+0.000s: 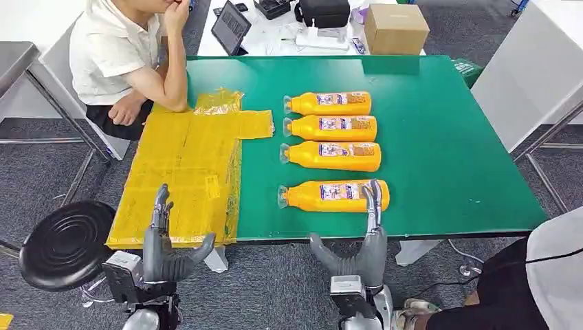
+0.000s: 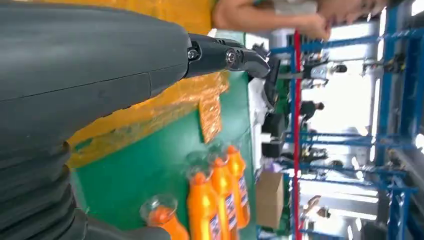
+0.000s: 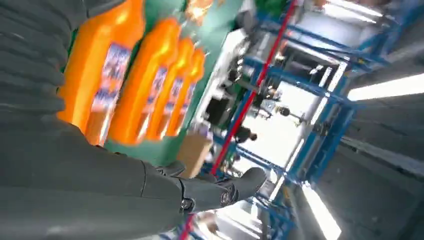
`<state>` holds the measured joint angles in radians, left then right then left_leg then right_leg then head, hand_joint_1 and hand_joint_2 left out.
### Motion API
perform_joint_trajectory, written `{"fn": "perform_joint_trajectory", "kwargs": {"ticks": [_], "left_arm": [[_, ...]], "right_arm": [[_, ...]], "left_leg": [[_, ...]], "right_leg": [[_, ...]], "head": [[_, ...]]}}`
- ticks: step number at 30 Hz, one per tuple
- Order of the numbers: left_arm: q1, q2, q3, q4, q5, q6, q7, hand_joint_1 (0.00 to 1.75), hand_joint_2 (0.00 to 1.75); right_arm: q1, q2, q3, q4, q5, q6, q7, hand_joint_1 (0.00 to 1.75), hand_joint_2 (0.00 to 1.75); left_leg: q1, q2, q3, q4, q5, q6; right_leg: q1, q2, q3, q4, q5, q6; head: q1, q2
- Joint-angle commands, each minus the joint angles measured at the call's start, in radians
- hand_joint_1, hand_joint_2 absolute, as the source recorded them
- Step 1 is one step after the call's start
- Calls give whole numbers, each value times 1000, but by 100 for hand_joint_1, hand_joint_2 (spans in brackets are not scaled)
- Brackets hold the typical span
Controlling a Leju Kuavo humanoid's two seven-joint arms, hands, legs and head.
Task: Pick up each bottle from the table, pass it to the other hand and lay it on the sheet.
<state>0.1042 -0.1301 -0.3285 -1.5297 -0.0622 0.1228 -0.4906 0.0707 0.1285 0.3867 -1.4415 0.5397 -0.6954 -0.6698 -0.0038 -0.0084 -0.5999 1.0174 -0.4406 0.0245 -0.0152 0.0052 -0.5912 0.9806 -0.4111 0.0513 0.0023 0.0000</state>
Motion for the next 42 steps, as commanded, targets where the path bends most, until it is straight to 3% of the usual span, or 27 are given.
{"fn": "perform_joint_trajectory", "kwargs": {"ticks": [1, 4, 8, 17, 28, 36, 42], "left_arm": [[-70, 10, -38, 151, 0, -15, 2, 0, 175], [-70, 12, -40, 148, 0, -21, 4, 0, 175], [-105, 2, -50, 184, -8, -56, 11, 0, 175], [-191, -20, -115, 303, -29, -122, 6, 0, 175], [-200, -23, -119, 319, -27, -122, 6, 0, 175], [-242, -46, -166, 354, 5, -147, 16, 0, 175], [-277, -51, -168, 365, 44, -153, 25, 0, 175]], "right_arm": [[-98, -32, -163, 251, 188, -3, 53, 0, 175], [-97, -32, -168, 246, 234, -3, 77, 0, 175], [-200, -74, -180, 363, 361, -3, 172, 0, 175], [-408, -122, -132, 642, 349, 28, 260, 0, 175], [-420, -123, -132, 671, 348, 23, 259, 0, 175], [-524, -160, -90, 824, 411, 133, 344, 0, 175], [-578, -183, -41, 844, 461, 206, 395, 0, 175]], "left_leg": [[1, -2, 5, -2, 0, -1], [1, 0, 5, -2, 0, -1], [1, 0, 5, -2, 0, -1], [0, 0, 2, -1, 2, 2], [0, 0, 5, -1, 1, 1], [-1, 0, 1, 0, 2, 2], [-2, 0, 1, 0, 3, 3]], "right_leg": [[1, -2, 6, -3, 0, -1], [1, -1, 6, -2, 0, -2], [1, -2, 5, -2, -1, -2], [0, 0, 3, -1, 2, 1], [0, 0, 5, -1, 1, 0], [-1, 0, 2, 0, 2, 1], [-2, -1, 2, 0, 3, 3]], "head": [[0, 0], [0, 0], [0, 0], [0, 0], [0, 0], [0, 0], [0, 0]]}}
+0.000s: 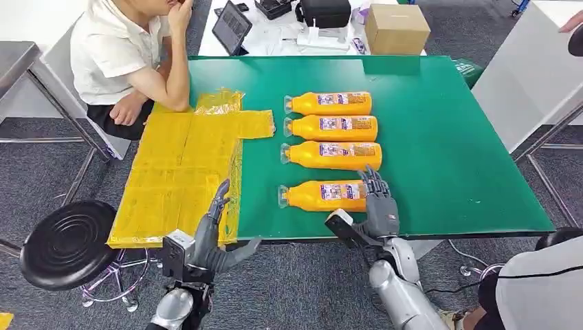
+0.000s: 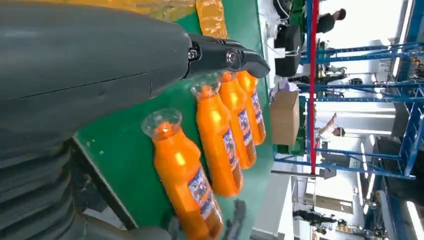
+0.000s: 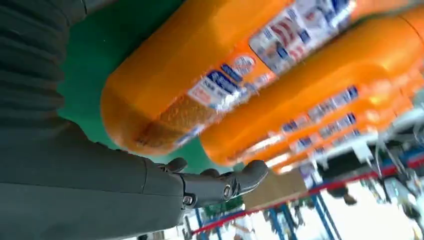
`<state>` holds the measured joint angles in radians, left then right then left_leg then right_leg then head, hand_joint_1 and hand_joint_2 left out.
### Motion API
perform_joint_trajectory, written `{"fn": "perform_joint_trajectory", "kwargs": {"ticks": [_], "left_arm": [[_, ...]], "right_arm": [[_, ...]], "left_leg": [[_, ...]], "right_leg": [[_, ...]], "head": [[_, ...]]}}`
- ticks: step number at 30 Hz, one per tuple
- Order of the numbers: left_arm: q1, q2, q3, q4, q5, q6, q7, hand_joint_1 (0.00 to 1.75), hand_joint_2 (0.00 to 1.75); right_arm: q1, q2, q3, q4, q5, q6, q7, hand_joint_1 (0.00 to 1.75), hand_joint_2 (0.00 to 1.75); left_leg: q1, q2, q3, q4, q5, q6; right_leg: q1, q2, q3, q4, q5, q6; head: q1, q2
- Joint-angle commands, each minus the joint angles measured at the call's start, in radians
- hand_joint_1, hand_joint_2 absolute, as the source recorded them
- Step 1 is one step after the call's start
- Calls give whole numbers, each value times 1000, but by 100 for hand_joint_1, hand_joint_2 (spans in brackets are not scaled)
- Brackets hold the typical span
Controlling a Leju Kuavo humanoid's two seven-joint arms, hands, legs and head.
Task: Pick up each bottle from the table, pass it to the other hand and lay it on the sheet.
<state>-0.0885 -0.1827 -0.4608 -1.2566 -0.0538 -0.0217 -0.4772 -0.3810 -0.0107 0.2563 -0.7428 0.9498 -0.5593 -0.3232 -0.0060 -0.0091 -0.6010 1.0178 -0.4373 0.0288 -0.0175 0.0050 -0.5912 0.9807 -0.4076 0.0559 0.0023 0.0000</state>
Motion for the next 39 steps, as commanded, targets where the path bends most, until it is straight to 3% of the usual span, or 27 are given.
{"fn": "perform_joint_trajectory", "kwargs": {"ticks": [1, 9, 15, 16, 19, 24, 32, 33, 34, 35, 39], "left_arm": [[-87, 0, -33, 92, 56, -20, 24, 0, 175], [-94, 12, -50, 75, 57, -20, 25, 0, 175], [-97, 12, -56, 73, 70, -27, 38, 0, 175], [-100, 14, -58, 73, 74, -30, 41, 0, 175], [-101, 14, -57, 73, 75, -30, 42, 0, 175], [-109, 15, -51, 76, 97, -42, 59, 0, 175], [-109, 15, -49, 76, 101, -43, 62, 0, 175], [-108, 15, -49, 76, 101, -43, 62, 0, 175], [-106, 15, -49, 73, 101, -42, 62, 0, 175], [-104, 15, -48, 69, 101, -42, 63, 0, 175], [-101, 16, -50, 60, 100, -41, 68, 0, 175]], "right_arm": [[-138, -52, 103, 153, 69, 82, 62, 0, 175], [-220, -73, 177, 190, 182, 103, 140, 0, 175], [-265, -61, 195, 244, 189, 196, 167, 0, 175], [-287, -64, 213, 273, 197, 258, 188, 0, 175], [-291, -68, 212, 273, 197, 260, 188, 0, 175], [-325, -57, 232, 326, 183, 406, 208, 0, 175], [-327, -54, 238, 330, 178, 434, 215, 2, 175], [-325, -52, 238, 331, 178, 434, 216, 56, 175], [-326, -52, 243, 331, 178, 447, 219, 152, 175], [-325, -54, 250, 332, 178, 461, 220, 171, 175], [-310, -59, 243, 326, 152, 483, 215, 175, 175]], "left_leg": [[1, 1, 3, 0, -1, -2], [0, 2, 2, 0, -1, -1], [0, 1, 2, 0, 0, -1], [1, 2, 2, 0, -1, -2], [1, 2, 3, 0, -1, -2], [1, 2, 3, 0, -1, -2], [0, 0, 2, 0, 0, -1], [1, 0, 3, 0, 0, -2], [1, 0, 3, 0, 0, -2], [1, 1, 4, -1, -1, -2], [1, 0, 3, 0, 0, -1]], "right_leg": [[1, 0, 3, 0, -1, -3], [0, 1, 1, 1, 0, -2], [0, 1, 1, 0, 0, -1], [1, 1, 2, 0, -1, -2], [1, 1, 3, 1, -1, -3], [1, 1, 3, 0, -1, -3], [1, 0, 2, 0, 0, -1], [1, 0, 3, 0, -1, -2], [1, 0, 3, 0, 0, -2], [2, 0, 4, -1, -1, -3], [1, -1, 3, -1, 0, -1]], "head": [[0, 0], [0, 0], [0, 0], [0, 0], [0, 0], [0, 0], [0, 0], [0, 0], [0, 0], [0, 0], [0, 0]]}}
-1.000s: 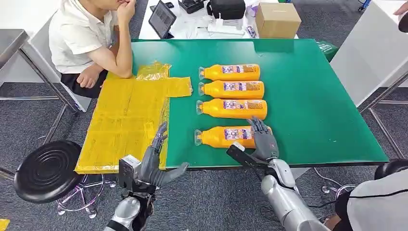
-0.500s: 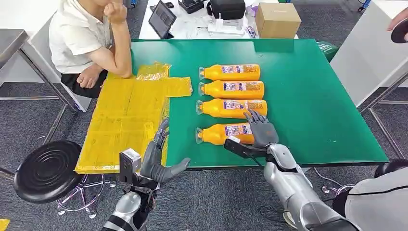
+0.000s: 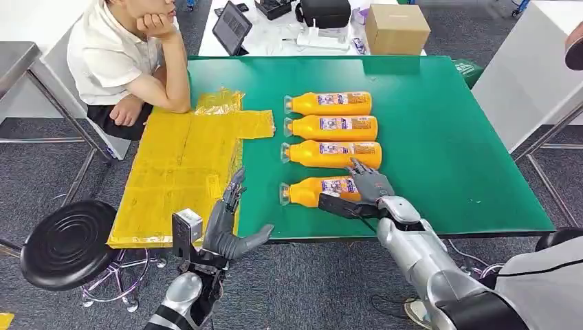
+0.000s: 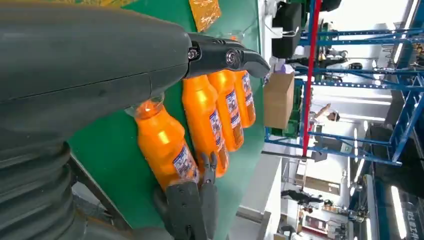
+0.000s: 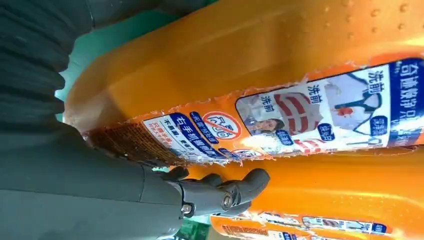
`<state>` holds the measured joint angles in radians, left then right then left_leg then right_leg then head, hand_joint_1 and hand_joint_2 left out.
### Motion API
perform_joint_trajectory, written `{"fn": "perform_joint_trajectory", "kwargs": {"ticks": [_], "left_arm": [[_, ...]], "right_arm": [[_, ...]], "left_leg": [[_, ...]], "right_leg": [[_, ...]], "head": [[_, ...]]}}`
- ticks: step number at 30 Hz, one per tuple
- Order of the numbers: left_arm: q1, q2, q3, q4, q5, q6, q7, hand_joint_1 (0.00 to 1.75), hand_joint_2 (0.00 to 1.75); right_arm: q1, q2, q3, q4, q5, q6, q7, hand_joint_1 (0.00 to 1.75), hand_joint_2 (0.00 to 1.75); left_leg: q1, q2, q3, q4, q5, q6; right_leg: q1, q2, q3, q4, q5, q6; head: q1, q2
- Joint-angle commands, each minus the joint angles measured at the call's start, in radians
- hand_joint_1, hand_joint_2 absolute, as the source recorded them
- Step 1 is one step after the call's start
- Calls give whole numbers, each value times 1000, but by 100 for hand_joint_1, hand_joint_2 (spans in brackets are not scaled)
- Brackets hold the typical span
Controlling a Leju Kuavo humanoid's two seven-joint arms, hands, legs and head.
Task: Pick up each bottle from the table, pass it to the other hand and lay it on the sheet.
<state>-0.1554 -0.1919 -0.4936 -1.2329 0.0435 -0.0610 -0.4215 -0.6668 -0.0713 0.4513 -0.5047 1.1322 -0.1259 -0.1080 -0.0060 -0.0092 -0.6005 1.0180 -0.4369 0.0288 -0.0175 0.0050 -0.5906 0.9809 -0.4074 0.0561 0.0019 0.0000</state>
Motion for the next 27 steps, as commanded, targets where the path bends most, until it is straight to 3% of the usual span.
{"fn": "perform_joint_trajectory", "kwargs": {"ticks": [1, 16, 27], "left_arm": [[-34, 26, -17, 36, 3, -1, 12, 0, 175], [-26, 30, -2, 11, 15, -3, 25, 0, 175], [21, 25, 51, -38, 148, -21, 16, 0, 175]], "right_arm": [[-22, 0, 46, 85, -37, 53, -3, 175, 175], [30, -16, 16, 73, -144, 107, -49, 175, 175], [203, 6, -148, -143, -528, 138, -334, 175, 175]], "left_leg": [[1, 0, 3, -1, -1, -2], [2, -2, 8, -2, 0, -2], [3, 2, 14, -2, -2, -3]], "right_leg": [[1, -1, 3, -1, -1, -2], [2, -3, 9, -3, -1, -3], [3, 0, 14, -4, 0, -3]], "head": [[0, 0], [0, 0], [0, 0]]}}
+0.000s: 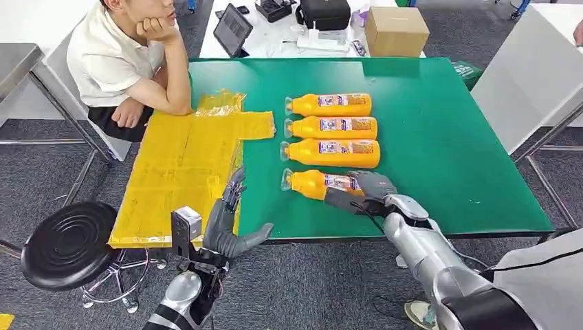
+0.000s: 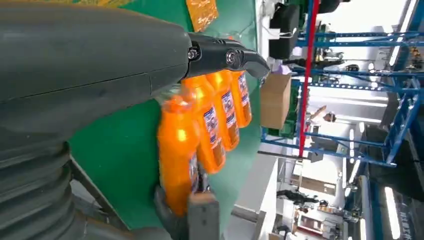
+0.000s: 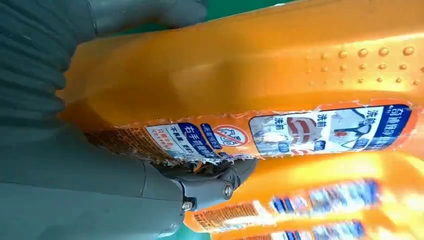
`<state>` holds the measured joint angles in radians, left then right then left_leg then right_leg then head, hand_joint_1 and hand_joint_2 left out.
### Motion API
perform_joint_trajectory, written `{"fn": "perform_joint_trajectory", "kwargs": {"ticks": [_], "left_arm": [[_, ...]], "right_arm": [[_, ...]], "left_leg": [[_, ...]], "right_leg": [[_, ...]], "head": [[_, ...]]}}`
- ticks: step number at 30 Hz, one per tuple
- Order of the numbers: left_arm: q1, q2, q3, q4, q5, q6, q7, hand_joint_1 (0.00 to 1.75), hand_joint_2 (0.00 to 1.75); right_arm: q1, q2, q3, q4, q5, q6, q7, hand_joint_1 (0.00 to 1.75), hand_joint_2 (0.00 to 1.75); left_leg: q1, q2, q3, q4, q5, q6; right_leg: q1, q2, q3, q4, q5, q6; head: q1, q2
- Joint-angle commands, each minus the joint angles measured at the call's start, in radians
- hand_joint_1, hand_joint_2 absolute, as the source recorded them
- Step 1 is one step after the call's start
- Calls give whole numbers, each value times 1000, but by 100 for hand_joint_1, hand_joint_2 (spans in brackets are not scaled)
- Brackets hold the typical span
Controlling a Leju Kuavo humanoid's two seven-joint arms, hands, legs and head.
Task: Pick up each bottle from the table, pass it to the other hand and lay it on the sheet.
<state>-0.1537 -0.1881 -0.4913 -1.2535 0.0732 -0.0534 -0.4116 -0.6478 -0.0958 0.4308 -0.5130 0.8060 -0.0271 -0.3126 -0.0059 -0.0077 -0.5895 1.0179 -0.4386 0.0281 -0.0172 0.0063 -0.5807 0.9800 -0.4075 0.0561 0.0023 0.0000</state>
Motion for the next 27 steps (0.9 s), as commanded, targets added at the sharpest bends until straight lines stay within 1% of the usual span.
{"fn": "perform_joint_trajectory", "kwargs": {"ticks": [1, 5, 6, 8, 10, 12, 14, 16, 17, 18, 20, 22, 23, 27], "left_arm": [[21, 24, 47, -19, 120, -29, 6, 0, 175], [21, 26, 44, -18, 123, -28, 6, 0, 175], [23, 22, 49, -17, 134, -26, 8, 0, 175], [28, 25, 52, -18, 146, -19, 11, 0, 175], [43, 27, 54, -24, 156, -8, 17, 0, 175], [61, 26, 52, -34, 193, -13, 41, 0, 175], [70, 30, 40, -38, 238, -26, 69, 0, 175], [71, 37, 24, -32, 272, -39, 86, 0, 175], [67, 41, 15, -24, 303, -53, 98, 0, 175], [65, 39, 16, -15, 319, -57, 103, 0, 175], [48, 36, 4, 12, 341, -65, 110, 0, 175], [47, 35, 3, 15, 342, -64, 110, 0, 175], [33, 37, -8, 34, 353, -78, 116, 0, 175], [3, 35, -37, 83, 359, -85, 114, 0, 175]], "right_arm": [[190, 31, -123, -147, -206, 40, -128, 175, 175], [193, 29, -117, -161, -213, 43, -118, 175, 175], [198, 33, -127, -174, -234, 35, -128, 175, 175], [221, 55, -156, -230, -290, 8, -158, 175, 175], [263, 82, -169, -335, -327, -28, -164, 175, 175], [317, 112, -175, -452, -367, -58, -162, 175, 175], [355, 132, -145, -533, -376, -97, -162, 175, 175], [376, 150, -121, -572, -394, -117, -165, 175, 175], [381, 166, -99, -581, -396, -144, -172, 175, 175], [379, 176, -83, -577, -401, -139, -171, 175, 175], [360, 182, -39, -543, -417, -116, -165, 175, 175], [357, 183, -39, -537, -419, -117, -166, 175, 175], [332, 176, -5, -491, -412, -91, -165, 175, 175], [307, 215, 72, -422, -416, -68, -201, 175, 175]], "left_leg": [[2, 0, 4, -2, 0, -2], [2, 0, 3, -2, 0, -2], [1, 1, 3, -1, 0, -1], [2, 0, 2, -2, 1, -2], [1, 2, 3, -1, 0, -1], [2, 3, 3, -2, 0, -3], [2, 3, 2, -1, -1, -3], [2, 3, 1, -1, -1, -2], [1, 2, -1, -1, 0, -2], [1, 2, 0, -1, -1, -3], [1, 1, -5, -1, 0, -2], [1, 2, -6, -1, 0, -2], [1, 1, -8, -1, 0, -1], [2, 2, -7, -1, 0, -2]], "right_leg": [[2, -1, 4, -3, 0, -3], [2, -1, 3, -2, 0, -3], [1, -1, 2, -1, 0, -2], [2, -2, 2, -2, 0, -3], [1, 0, 2, -1, 0, -2], [2, 1, 3, -2, 0, -3], [2, 2, 1, 0, -1, -3], [2, 2, 0, 0, -1, -3], [1, 1, -1, 0, -1, -2], [2, 1, -1, 0, -1, -3], [1, 1, -5, 1, 0, -2], [1, 1, -6, 1, -1, -2], [1, 1, -8, 1, 0, -1], [1, 1, -7, 0, -1, -3]], "head": [[0, 0], [0, 0], [0, 0], [0, 0], [0, 0], [0, 0], [0, 0], [0, 0], [0, 0], [-1, 0], [0, 0], [0, 0], [0, 0], [0, 0]]}}
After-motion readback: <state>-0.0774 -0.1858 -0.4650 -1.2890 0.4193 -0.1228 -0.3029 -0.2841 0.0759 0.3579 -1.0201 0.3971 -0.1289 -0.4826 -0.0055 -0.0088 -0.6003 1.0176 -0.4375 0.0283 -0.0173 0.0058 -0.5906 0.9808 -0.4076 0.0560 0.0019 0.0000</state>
